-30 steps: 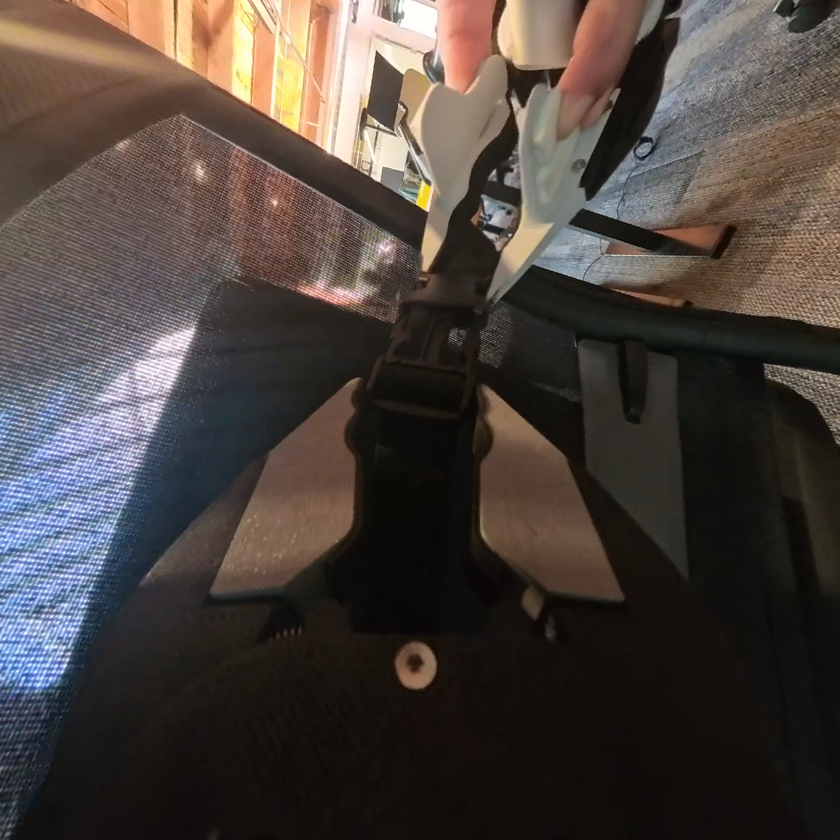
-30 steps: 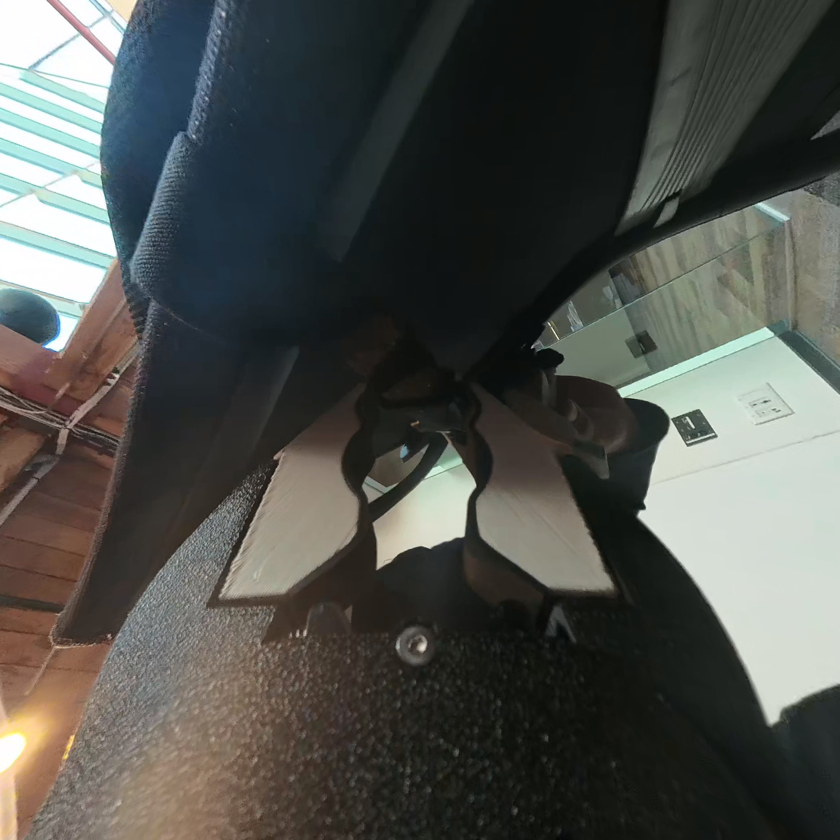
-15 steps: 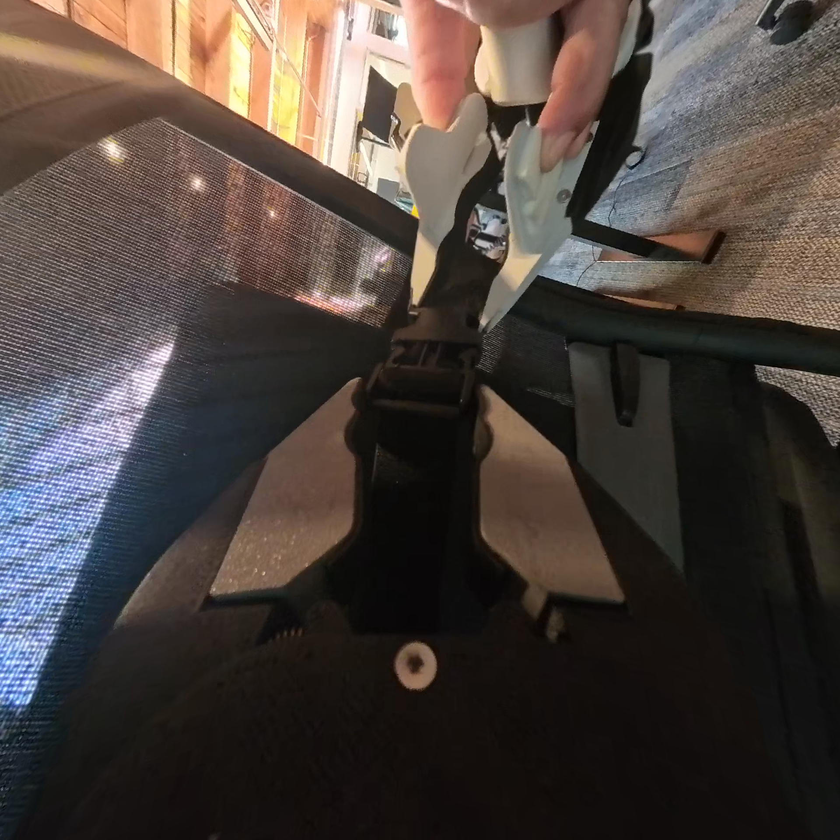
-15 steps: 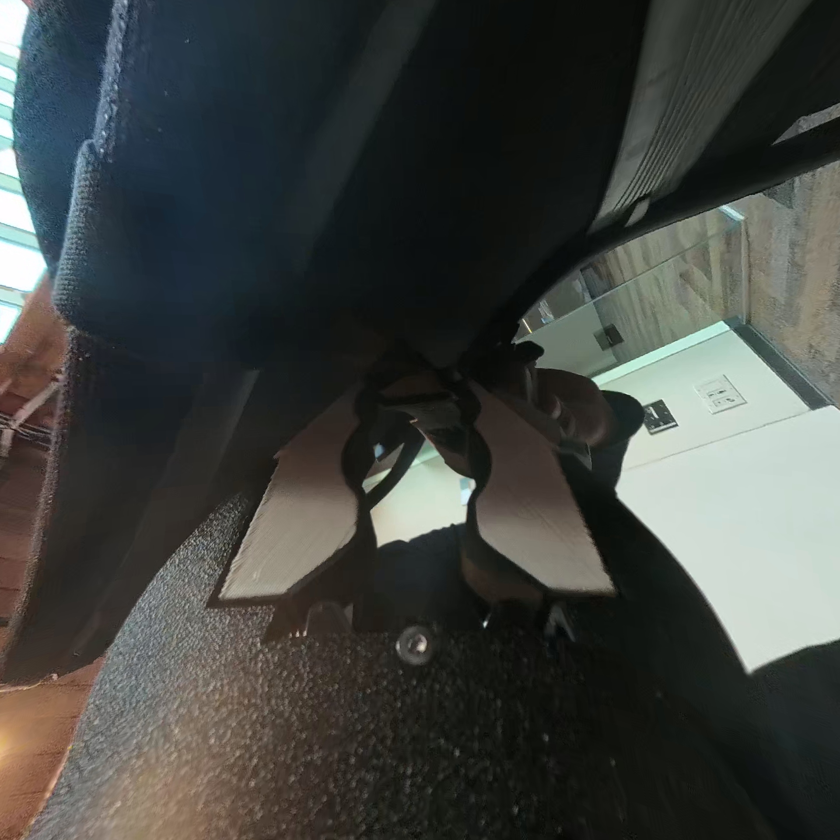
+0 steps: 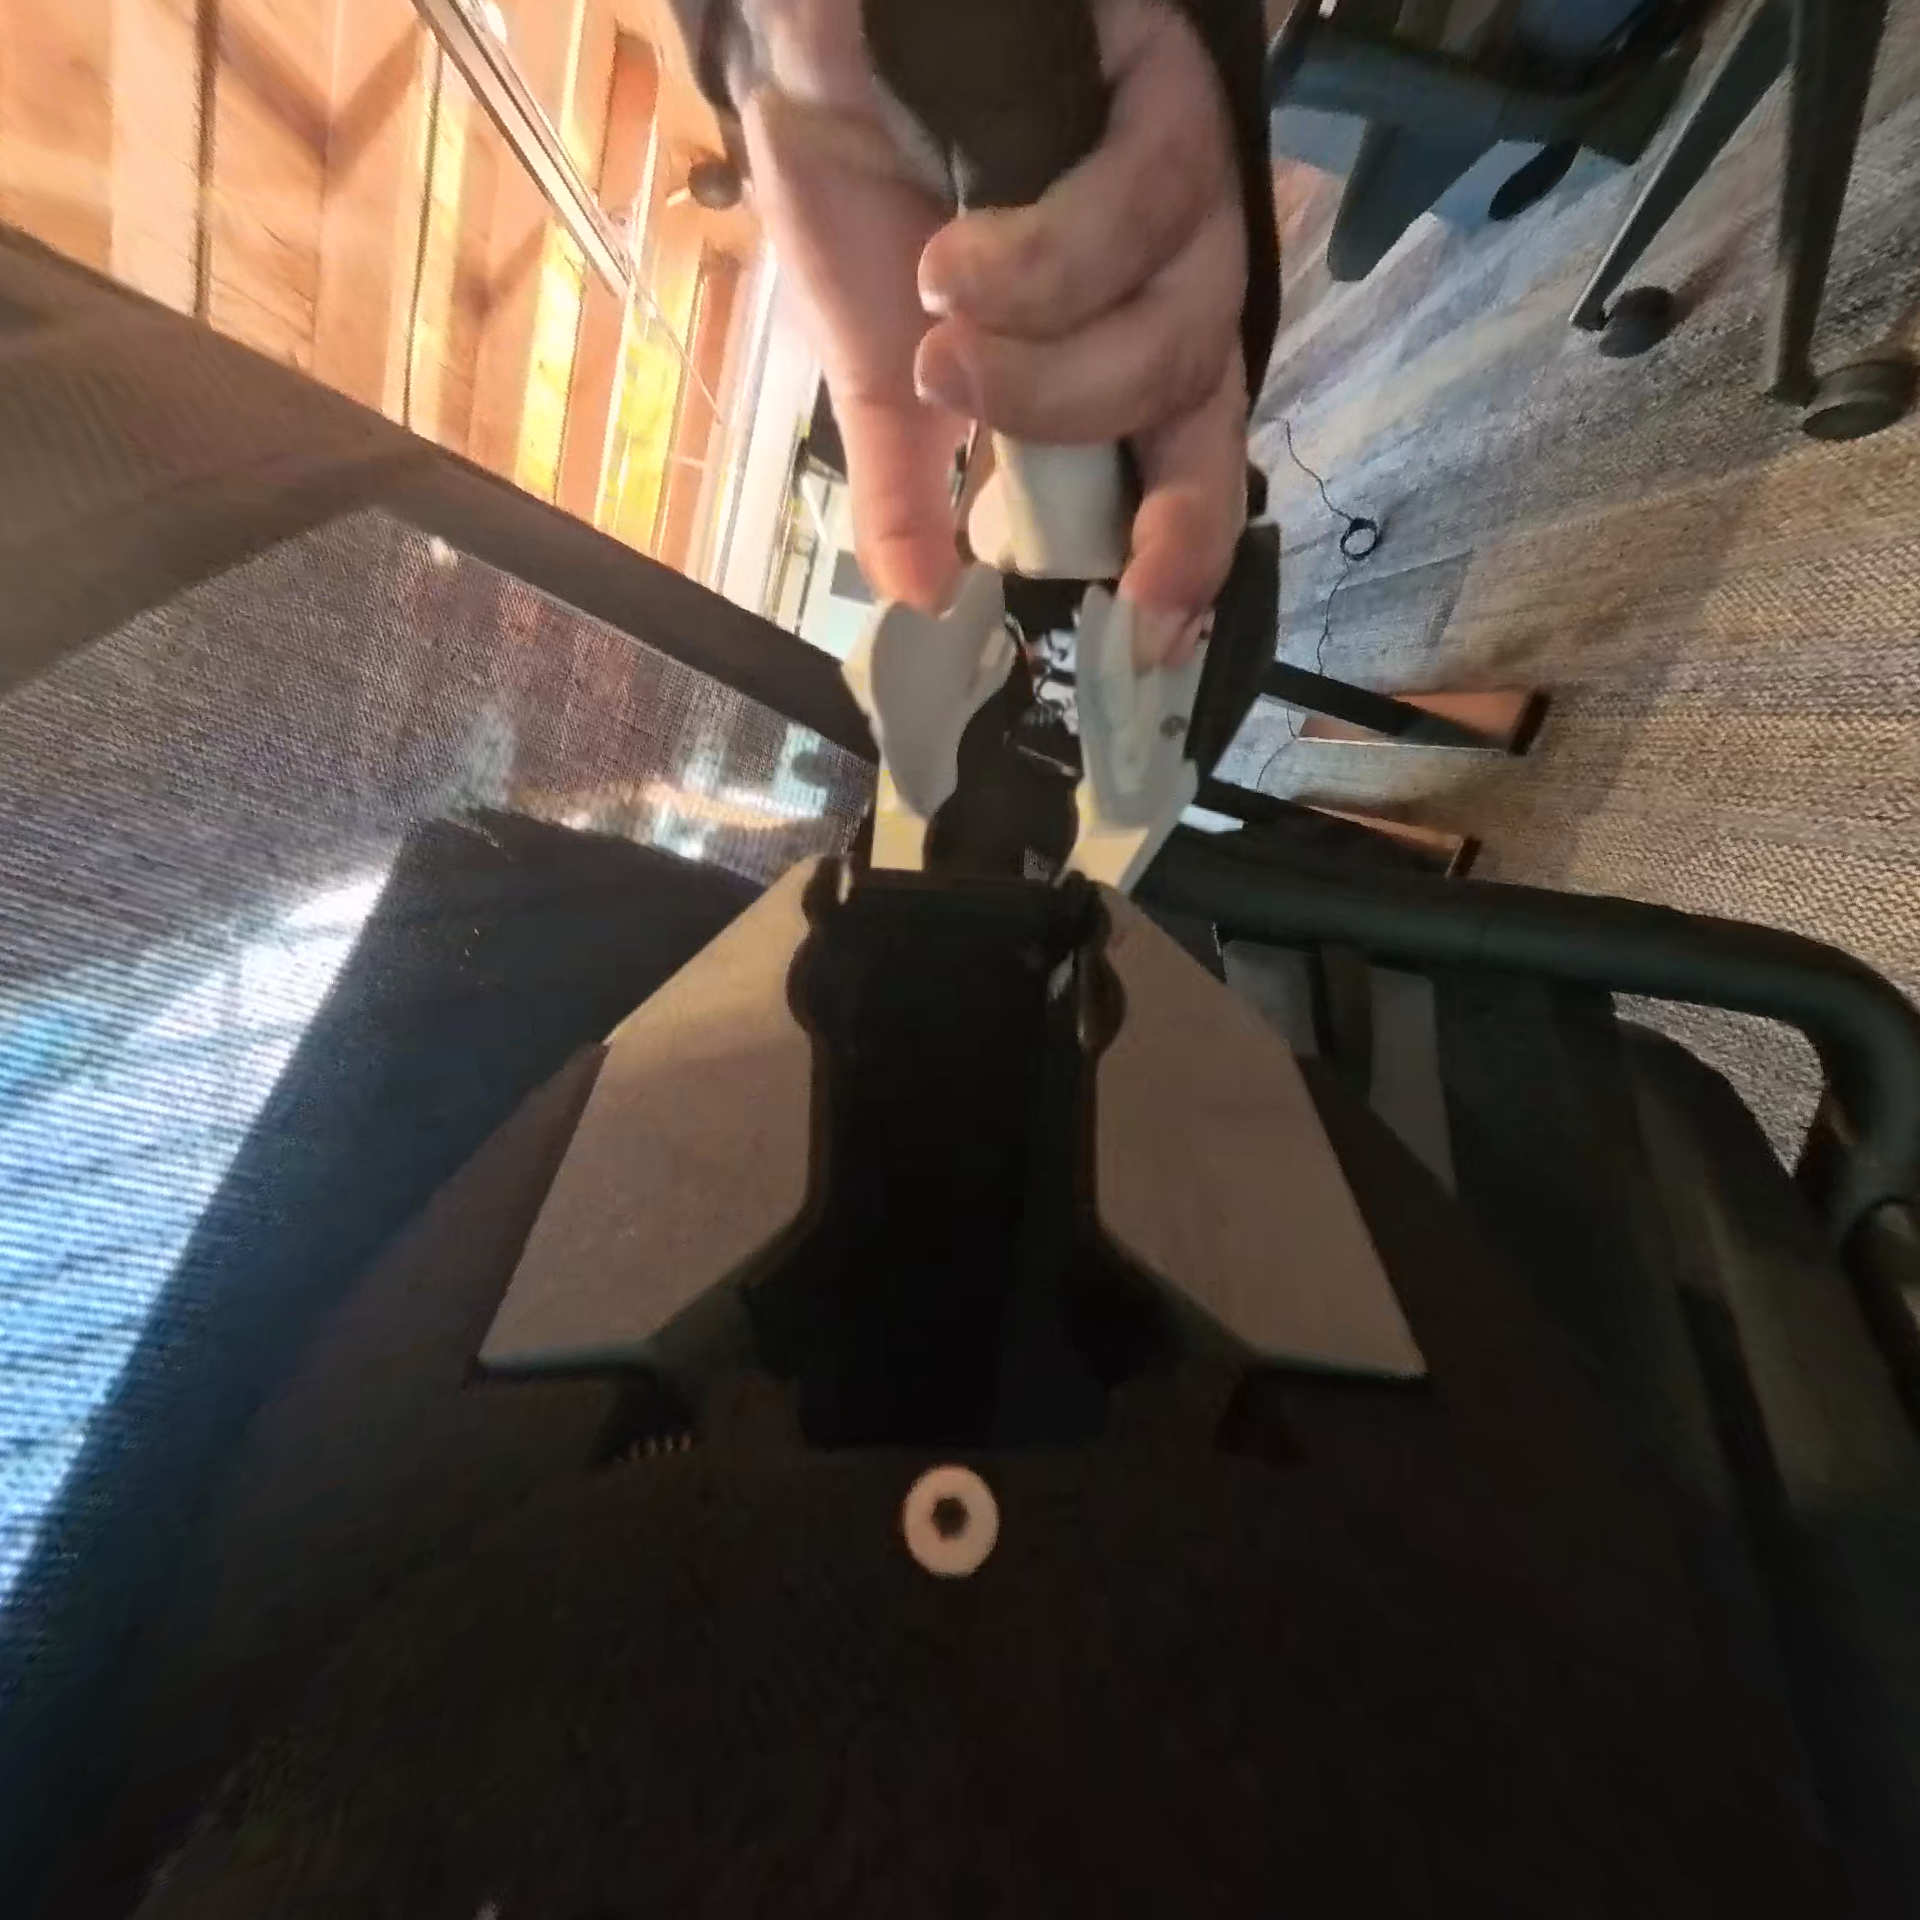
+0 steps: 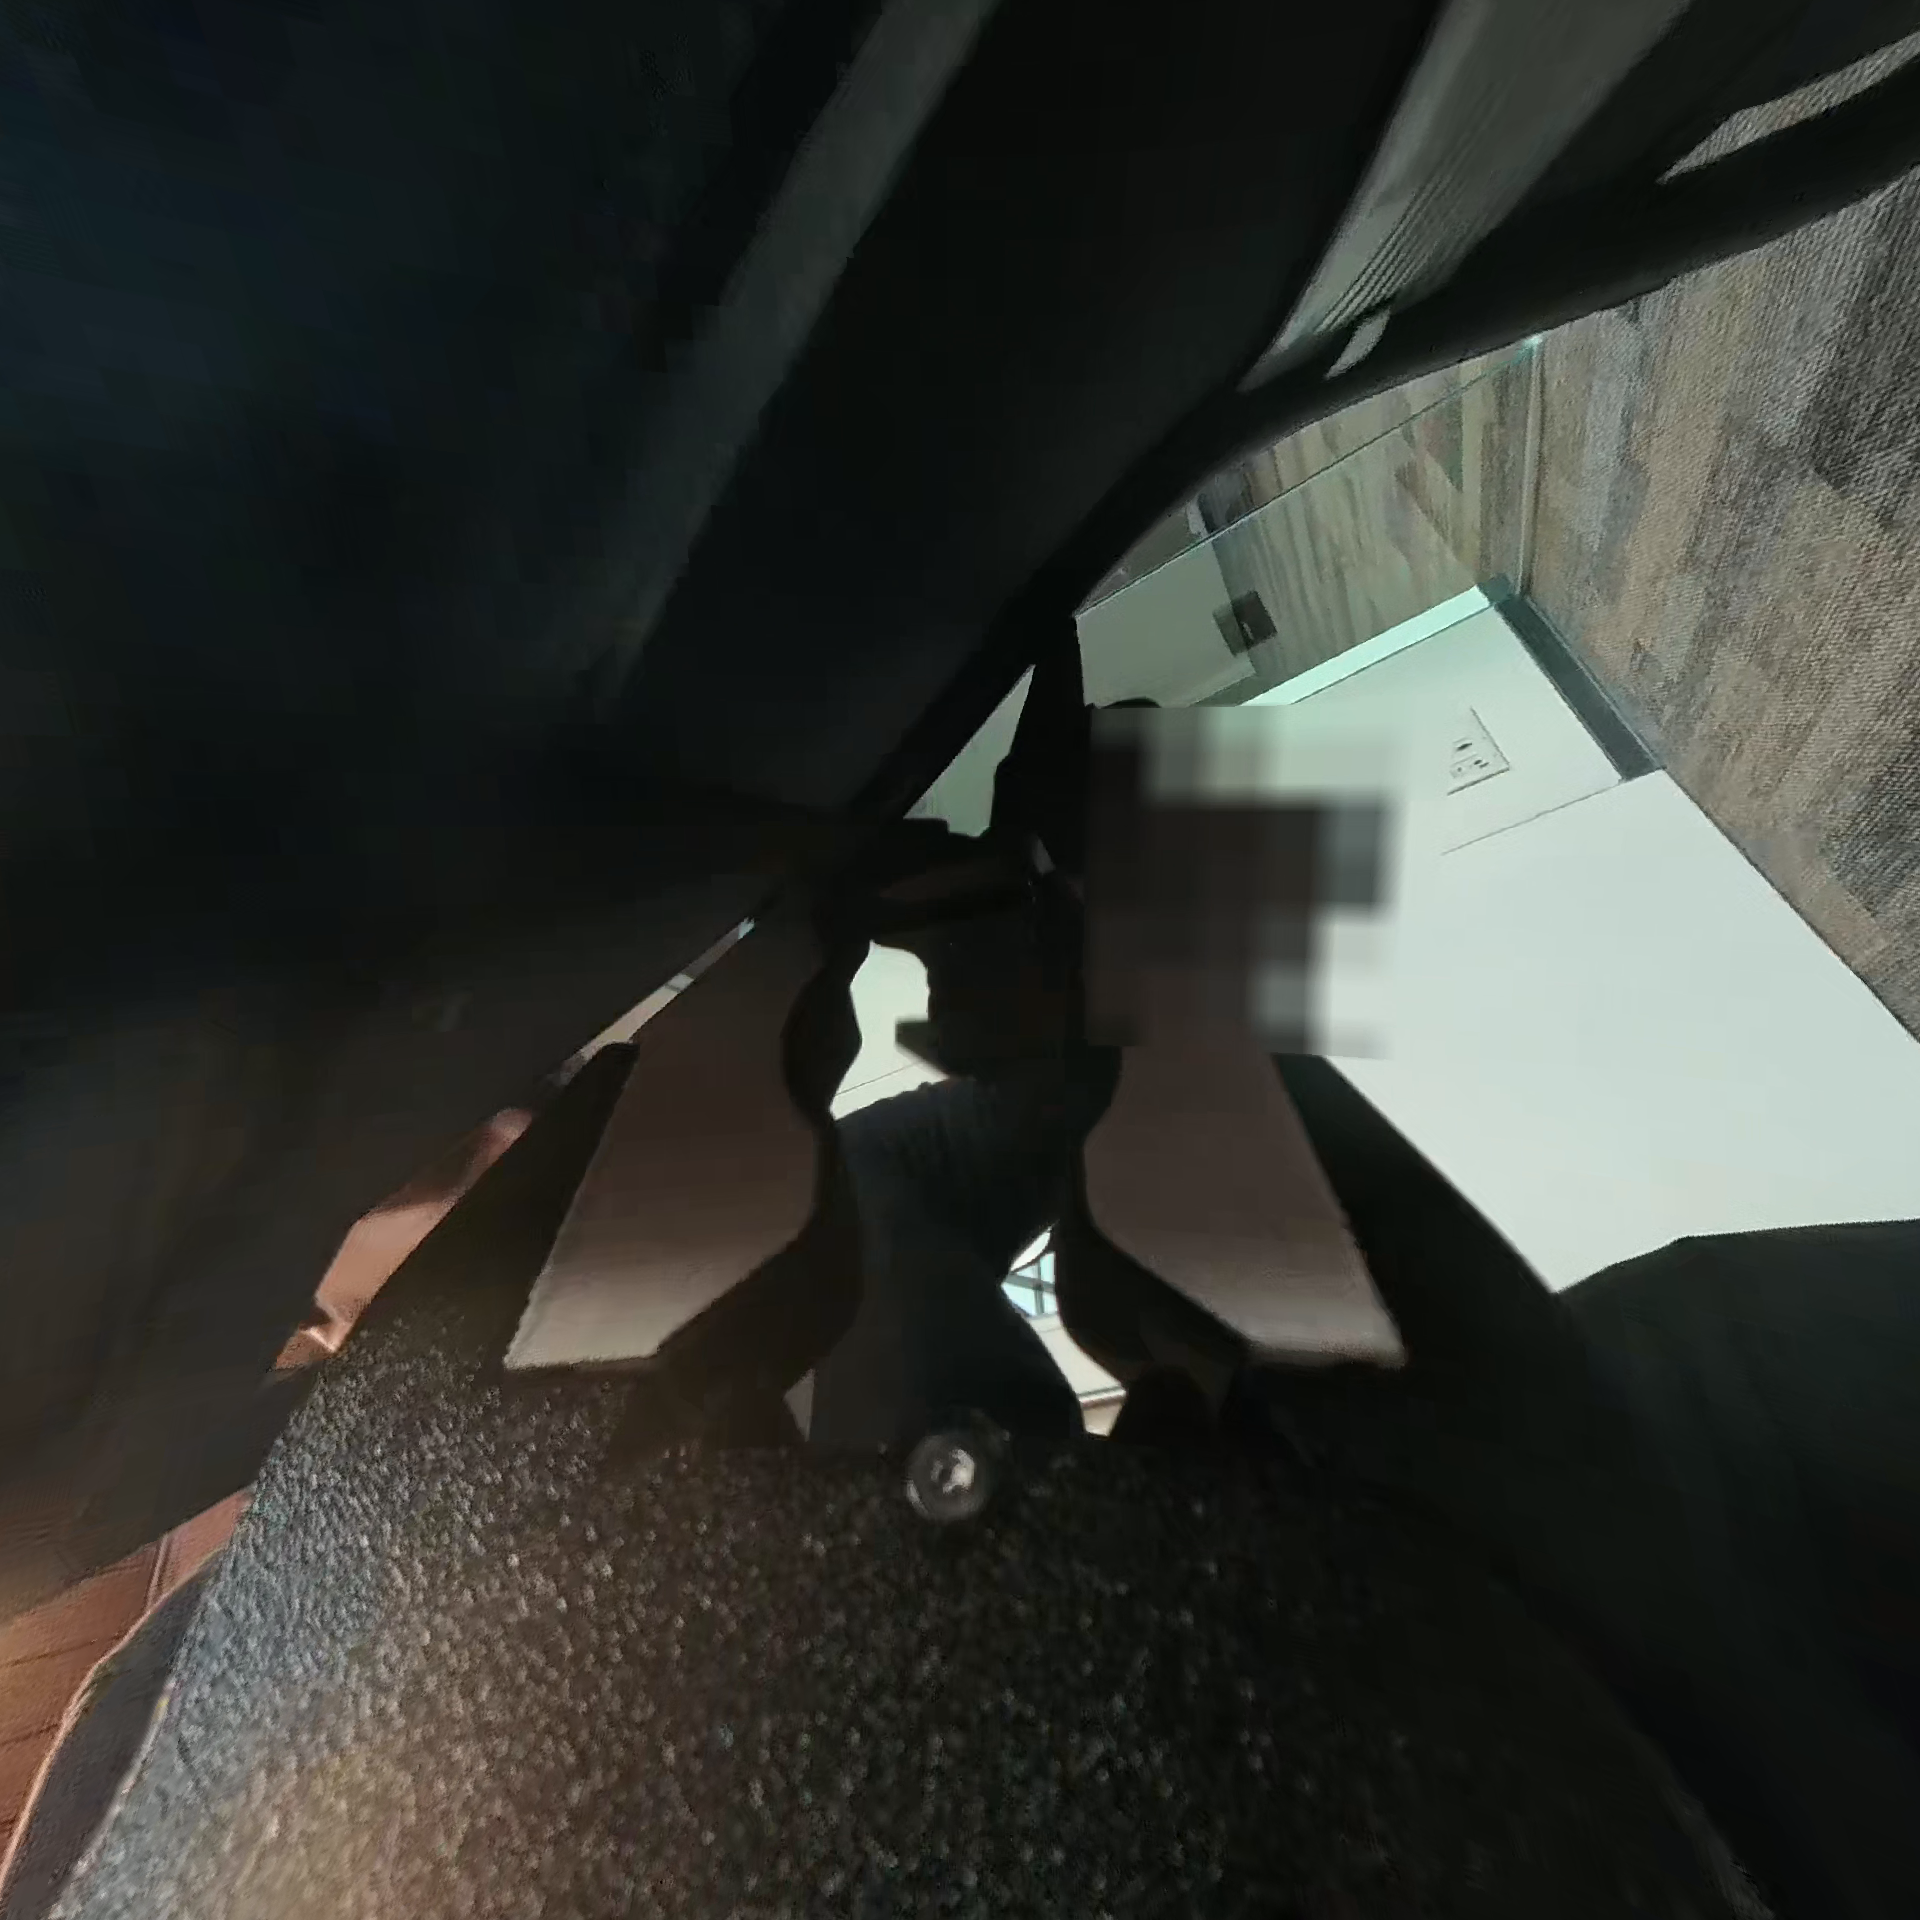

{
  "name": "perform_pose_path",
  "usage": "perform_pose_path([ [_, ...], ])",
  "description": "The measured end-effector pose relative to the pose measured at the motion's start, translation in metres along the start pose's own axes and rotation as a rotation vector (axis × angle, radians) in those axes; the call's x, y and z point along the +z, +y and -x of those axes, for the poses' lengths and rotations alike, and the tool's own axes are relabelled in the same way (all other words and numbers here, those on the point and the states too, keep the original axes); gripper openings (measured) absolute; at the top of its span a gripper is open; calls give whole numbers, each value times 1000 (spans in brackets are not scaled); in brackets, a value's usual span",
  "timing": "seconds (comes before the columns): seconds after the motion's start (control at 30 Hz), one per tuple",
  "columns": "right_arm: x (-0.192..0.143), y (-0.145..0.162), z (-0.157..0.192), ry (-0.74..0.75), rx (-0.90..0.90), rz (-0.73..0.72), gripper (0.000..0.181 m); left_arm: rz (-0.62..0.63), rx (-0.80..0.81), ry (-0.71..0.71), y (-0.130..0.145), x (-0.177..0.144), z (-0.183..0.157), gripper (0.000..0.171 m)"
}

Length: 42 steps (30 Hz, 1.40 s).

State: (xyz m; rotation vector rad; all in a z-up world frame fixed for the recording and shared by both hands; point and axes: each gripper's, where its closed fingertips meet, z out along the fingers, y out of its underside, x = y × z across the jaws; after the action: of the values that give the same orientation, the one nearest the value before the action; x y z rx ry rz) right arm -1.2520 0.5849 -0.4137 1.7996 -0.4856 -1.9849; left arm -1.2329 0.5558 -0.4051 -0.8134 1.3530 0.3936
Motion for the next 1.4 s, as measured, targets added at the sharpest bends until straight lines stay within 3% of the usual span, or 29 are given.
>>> perform_pose_path([
  [0.13,-14,13,-6,-26,49,15,23,90,-49,25,27,-4,-8,43],
  [0.17,-15,18,-11,-22,66,21,15,95,-58,31,30,-4,-10,43],
  [0.2,-15,21,-15,-20,60,25,22,104,-64,43,33,-2,-12,43],
  [0.27,-17,13,-15,-13,37,-5,13,97,-64,62,35,2,-15,43],
  [0.4,-13,4,-9,-1,-19,17,14,98,-72,73,42,5,-11,43],
  [0.63,-13,2,-20,37,13,27,14,80,-85,131,35,1,-20,43],
  [0.8,-12,-3,-34,189,-85,-5,8,93,-83,150,29,1,-26,41],
  [1.0,-15,-10,-33,152,-84,-37,13,126,-158,178,38,6,-29,43],
  [1.1,-14,-14,-16,48,-208,4,19,164,-191,163,39,7,-22,43],
  [1.2,-16,-5,-20,83,-322,32,26,221,-274,169,26,-3,-20,42],
  [1.3,-20,-10,-10,67,-388,-78,23,307,-368,176,20,-12,-16,43],
  [1.4,-42,-37,12,-106,-335,-312,46,318,-354,163,12,-12,4,43],
])
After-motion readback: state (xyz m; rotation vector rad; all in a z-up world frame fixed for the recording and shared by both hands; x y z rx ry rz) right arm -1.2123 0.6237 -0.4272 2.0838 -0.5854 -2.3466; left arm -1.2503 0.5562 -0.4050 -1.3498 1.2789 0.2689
